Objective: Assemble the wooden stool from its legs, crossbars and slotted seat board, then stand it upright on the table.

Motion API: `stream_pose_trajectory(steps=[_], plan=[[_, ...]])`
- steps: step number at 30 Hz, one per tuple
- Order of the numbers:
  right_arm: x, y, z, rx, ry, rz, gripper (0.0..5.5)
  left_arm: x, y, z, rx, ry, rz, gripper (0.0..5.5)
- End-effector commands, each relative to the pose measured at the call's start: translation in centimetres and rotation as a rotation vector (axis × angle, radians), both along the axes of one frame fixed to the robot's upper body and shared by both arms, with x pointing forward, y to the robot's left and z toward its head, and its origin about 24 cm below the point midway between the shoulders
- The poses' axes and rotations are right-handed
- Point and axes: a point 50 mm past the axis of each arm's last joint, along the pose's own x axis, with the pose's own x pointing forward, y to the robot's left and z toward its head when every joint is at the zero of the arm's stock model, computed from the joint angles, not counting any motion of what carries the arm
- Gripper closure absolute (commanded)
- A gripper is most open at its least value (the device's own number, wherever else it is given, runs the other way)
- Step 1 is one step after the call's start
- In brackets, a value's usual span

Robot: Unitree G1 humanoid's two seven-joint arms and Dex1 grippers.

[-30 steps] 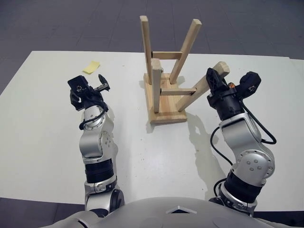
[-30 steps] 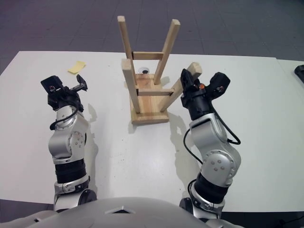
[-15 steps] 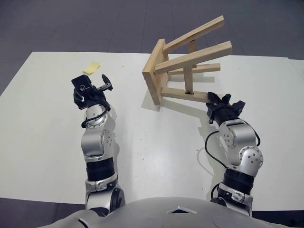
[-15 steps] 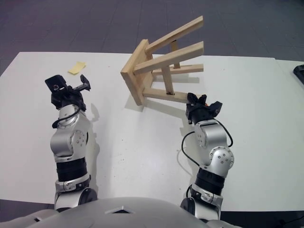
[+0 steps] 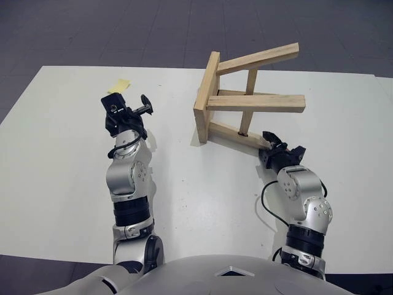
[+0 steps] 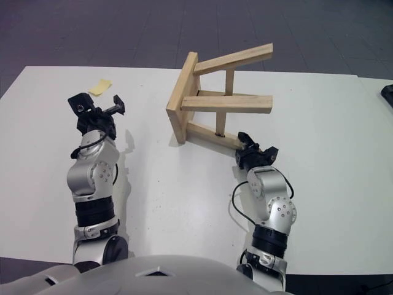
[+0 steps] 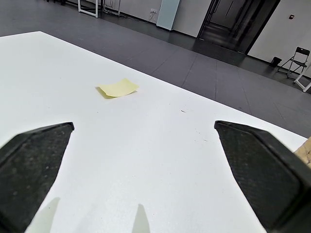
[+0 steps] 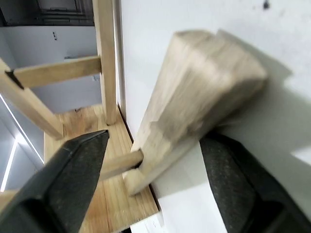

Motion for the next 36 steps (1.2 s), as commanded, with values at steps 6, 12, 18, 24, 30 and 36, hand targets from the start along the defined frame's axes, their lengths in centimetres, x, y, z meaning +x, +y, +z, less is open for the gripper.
stream_pose_trajectory(steps=[6, 12, 18, 24, 30, 36], plan=[[-2.0, 0.3, 3.2, -0.439, -0.198, 0.484, 0.81, -0.3, 0.2, -0.2, -0.008, -0.014, 0.037, 0.1], [-2.2, 5.2, 4.8, -1.06, -0.563, 0.898, 0.12, -0.3, 0.4, -0.4, 0.046, -0.035, 0.05, 0.1], [0.4, 8.5, 3.1, -1.158, -0.684, 0.846, 0.12, 0.1, -0.1, -0.1, 0.091, -0.067, 0.018, 0.1], [5.9, 12.2, 2.3, -1.343, -0.701, 0.723, 0.12, 0.5, 0.1, 0.0, 0.101, -0.078, 0.021, 0.1], [8.4, 15.6, 2.4, -1.37, -0.711, 0.67, 0.12, 0.8, -0.2, -0.1, 0.097, -0.078, 0.015, 0.1], [8.9, 15.3, 1.8, -1.392, -0.662, 0.631, 0.77, 0.6, 0.0, -0.3, 0.099, -0.072, 0.029, 0.1]])
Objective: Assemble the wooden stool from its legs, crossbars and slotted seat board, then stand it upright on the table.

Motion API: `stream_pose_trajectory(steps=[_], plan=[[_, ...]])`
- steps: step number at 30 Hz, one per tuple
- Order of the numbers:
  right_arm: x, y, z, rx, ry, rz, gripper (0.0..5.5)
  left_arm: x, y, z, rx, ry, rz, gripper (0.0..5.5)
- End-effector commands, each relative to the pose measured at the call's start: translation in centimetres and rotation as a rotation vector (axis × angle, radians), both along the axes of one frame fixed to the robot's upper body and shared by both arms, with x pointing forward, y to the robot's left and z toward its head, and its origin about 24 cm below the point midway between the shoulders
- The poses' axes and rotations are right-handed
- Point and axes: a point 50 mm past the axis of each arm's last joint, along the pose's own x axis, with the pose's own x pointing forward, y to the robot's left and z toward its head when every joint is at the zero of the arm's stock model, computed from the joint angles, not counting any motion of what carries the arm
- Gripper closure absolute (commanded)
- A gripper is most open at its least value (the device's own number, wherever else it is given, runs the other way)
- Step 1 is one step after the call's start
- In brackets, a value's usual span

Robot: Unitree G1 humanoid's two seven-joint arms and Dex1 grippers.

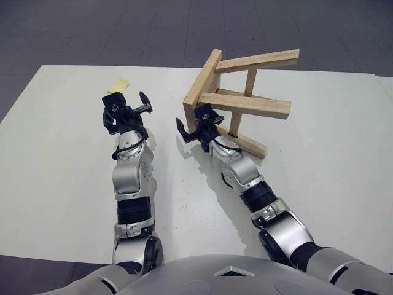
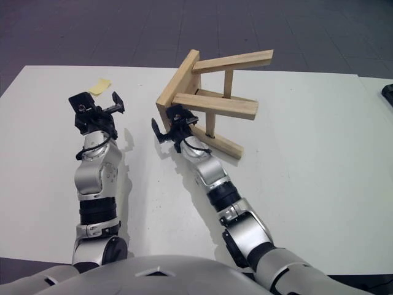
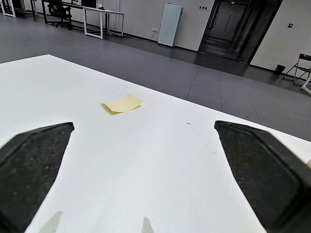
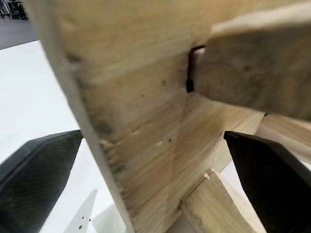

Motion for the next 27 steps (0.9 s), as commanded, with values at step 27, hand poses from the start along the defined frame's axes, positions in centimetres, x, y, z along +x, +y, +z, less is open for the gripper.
stream_pose_trajectory(steps=[27], plan=[[-0.6, -2.3, 0.6, 0.379, 0.175, -0.125, 3.0, -0.1, -0.1, -0.1, 0.026, 0.025, 0.002, 0.1]])
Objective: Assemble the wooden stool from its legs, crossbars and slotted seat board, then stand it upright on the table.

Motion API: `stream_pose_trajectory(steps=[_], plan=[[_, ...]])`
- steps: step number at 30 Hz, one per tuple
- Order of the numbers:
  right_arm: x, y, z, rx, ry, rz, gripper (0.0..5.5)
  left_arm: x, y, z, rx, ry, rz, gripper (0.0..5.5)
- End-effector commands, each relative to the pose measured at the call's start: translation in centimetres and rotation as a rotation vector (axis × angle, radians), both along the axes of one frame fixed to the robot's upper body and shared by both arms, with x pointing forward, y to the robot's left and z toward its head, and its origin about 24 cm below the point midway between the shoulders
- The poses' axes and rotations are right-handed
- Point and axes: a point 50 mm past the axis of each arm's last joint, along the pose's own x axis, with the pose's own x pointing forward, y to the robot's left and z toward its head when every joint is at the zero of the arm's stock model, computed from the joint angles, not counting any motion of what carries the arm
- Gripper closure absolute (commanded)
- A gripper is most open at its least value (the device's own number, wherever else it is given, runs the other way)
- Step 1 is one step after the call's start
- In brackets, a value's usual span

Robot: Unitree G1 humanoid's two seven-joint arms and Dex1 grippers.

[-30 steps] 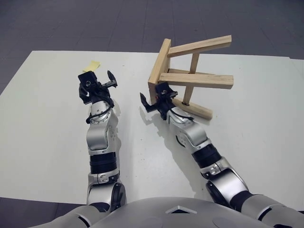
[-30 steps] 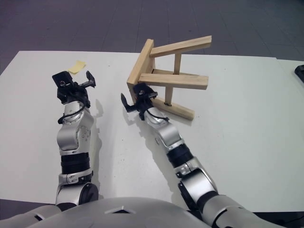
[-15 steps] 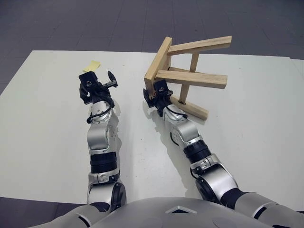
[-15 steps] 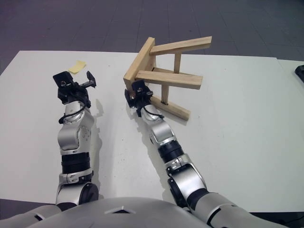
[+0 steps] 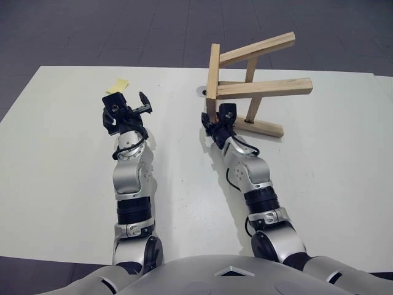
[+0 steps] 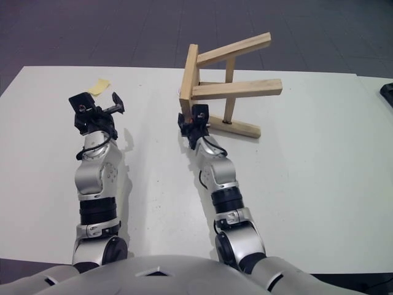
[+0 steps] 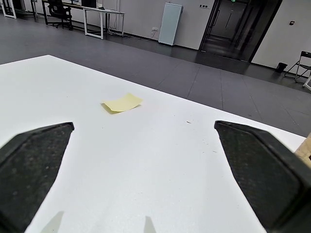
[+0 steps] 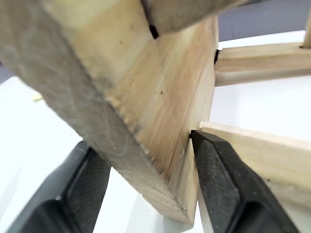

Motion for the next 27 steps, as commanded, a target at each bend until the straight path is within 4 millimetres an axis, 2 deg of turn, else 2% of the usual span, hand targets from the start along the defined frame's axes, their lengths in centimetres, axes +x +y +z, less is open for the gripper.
stream_pose_trajectory(steps=[1, 8, 14, 23, 27], plan=[[-0.8, 1.6, 0.4, 0.117, 0.019, 0.045, 3.03, -0.1, -0.1, -0.1, 0.016, 0.017, -0.001, 0.1], [-1.0, 1.0, 0.5, 0.127, 0.008, 0.025, 3.09, -0.2, -0.1, -0.1, 0.019, 0.021, -0.001, 0.1], [-1.3, 0.3, 0.8, 0.172, -0.012, 0.011, 3.35, -0.2, -0.1, -0.3, 0.021, 0.027, -0.002, 0.1], [-1.6, -0.7, 1.4, 0.428, 0.053, -0.029, 3.49, -0.1, -0.1, -0.3, 0.029, 0.028, -0.008, 0.1], [-2.4, -1.4, 3.4, 0.567, 0.05, -0.029, 3.49, 0.0, 0.1, -0.1, 0.036, 0.024, -0.01, 0.1]])
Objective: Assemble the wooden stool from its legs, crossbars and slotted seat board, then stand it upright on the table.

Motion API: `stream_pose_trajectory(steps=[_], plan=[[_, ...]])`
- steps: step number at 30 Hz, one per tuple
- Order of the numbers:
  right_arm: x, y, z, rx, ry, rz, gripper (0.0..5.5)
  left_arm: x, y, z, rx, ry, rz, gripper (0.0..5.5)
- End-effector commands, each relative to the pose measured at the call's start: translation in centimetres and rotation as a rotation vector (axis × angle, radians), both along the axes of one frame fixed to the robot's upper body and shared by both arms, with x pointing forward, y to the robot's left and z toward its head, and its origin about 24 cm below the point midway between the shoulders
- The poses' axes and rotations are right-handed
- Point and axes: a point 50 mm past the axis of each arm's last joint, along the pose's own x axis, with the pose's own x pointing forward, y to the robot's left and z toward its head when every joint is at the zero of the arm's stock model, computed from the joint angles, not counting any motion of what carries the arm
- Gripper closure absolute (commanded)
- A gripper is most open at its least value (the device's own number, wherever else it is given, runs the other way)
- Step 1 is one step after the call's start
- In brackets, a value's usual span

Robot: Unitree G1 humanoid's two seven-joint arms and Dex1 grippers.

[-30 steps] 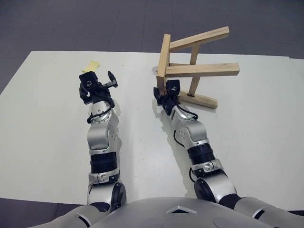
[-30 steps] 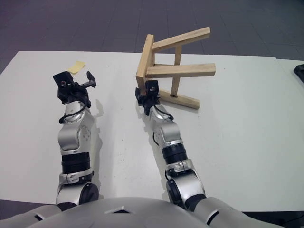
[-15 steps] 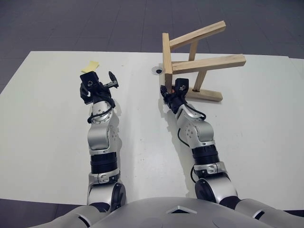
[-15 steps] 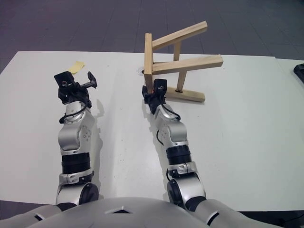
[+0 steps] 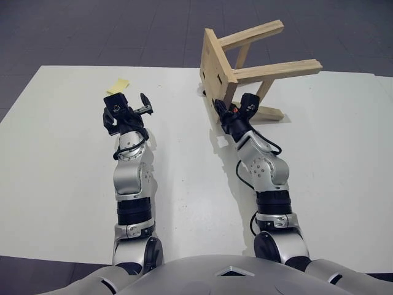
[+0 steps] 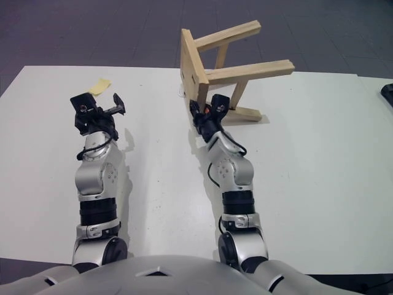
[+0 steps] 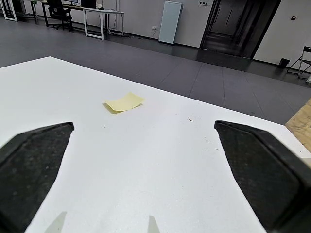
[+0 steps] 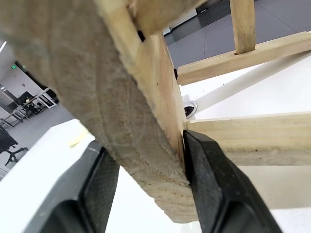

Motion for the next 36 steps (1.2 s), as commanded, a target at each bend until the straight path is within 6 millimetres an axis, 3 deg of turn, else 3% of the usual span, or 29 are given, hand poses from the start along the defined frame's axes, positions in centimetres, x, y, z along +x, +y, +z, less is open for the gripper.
stream_pose_trajectory(steps=[1, 7, 12, 19, 27, 33, 36], plan=[[-2.2, 1.2, 1.1, 0.32, 0.074, 0.025, 3.49, 0.1, 0.2, -0.1, 0.015, 0.013, -0.004, 0.1], [-3.7, -1.7, 4.6, 0.713, 0.112, -0.097, 3.5, 0.1, 0.3, 0.2, 0.013, 0.003, 0.003, 0.1], [-3.9, -4.4, 5.2, 0.996, 0.202, -0.275, 3.5, 0.5, 0.0, 1.4, -0.002, -0.033, 0.0, 0.1], [-4.6, -7.8, 6.3, 1.219, 0.26, -0.427, 3.51, 0.8, 0.2, 2.9, -0.018, -0.073, 0.007, 0.1], [-6.6, -10.5, 4.7, 1.257, 0.425, -0.674, 3.97, 0.5, 0.4, 3.9, -0.043, -0.086, 0.025, 0.1], [-6.8, -10.7, 5.1, 1.173, 0.42, -0.657, 3.97, -0.1, 0.2, 3.2, -0.064, -0.059, 0.042, 0.1], [-7.2, -10.4, 6.4, 1.117, 0.327, -0.559, 3.29, -0.2, 0.1, 3.0, -0.071, -0.058, 0.043, 0.1]])
